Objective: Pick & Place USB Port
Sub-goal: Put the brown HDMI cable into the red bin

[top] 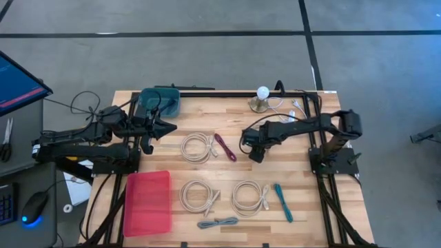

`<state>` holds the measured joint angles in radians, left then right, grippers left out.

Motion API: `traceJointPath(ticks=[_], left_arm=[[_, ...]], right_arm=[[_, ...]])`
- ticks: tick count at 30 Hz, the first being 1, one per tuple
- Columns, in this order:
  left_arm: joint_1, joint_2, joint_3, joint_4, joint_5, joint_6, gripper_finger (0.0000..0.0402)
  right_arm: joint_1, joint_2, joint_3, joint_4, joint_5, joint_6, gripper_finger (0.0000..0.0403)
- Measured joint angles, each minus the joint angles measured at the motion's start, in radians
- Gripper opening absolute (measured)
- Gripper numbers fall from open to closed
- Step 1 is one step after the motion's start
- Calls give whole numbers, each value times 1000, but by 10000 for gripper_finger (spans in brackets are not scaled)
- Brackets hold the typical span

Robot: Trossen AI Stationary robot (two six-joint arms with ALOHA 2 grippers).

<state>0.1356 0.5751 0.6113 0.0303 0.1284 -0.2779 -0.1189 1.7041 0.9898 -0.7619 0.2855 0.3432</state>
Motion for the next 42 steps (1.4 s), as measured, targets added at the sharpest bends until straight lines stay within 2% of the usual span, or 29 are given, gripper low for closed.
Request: traceJointPath(ticks=[5, 10, 13, 19, 20, 29, 42], left_arm=[[0, 0, 0, 0, 0, 0, 4], [0, 0, 0, 0, 0, 0, 4], [0, 0, 0, 0, 0, 0, 4], [0, 0, 0, 0, 0, 0, 4], [0, 0, 0, 0, 0, 0, 4], [0, 0, 0, 0, 0, 0, 4], [0, 0, 0, 0, 0, 0, 4]], right_arm=[[-18, 37, 2, 22, -83, -22, 207], [-21, 53, 4, 35, -101, -39, 187], [-18, 49, 3, 40, -108, -40, 150], [-18, -3, -2, 48, -108, -68, 26], [-18, -14, -2, 47, -109, -75, 16], [-13, -157, -2, 32, -105, -91, 7], [-5, -513, -2, 45, -104, -21, 2]])
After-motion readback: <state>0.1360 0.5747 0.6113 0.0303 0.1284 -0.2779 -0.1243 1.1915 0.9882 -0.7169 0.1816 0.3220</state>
